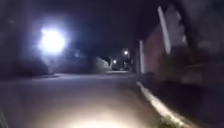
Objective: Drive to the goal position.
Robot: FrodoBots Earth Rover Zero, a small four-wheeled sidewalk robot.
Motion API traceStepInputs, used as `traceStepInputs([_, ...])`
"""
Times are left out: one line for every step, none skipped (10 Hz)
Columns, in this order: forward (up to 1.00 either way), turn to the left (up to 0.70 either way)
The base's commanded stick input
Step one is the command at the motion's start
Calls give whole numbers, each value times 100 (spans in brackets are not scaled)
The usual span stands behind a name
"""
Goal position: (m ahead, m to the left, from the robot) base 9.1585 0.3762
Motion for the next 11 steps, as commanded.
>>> traceStepInputs([70, 0])
traceStepInputs([70, 0])
traceStepInputs([70, -4])
traceStepInputs([70, -22])
traceStepInputs([70, -34])
traceStepInputs([70, -35])
traceStepInputs([70, -35])
traceStepInputs([70, -35])
traceStepInputs([70, -35])
traceStepInputs([70, -35])
traceStepInputs([70, -31])
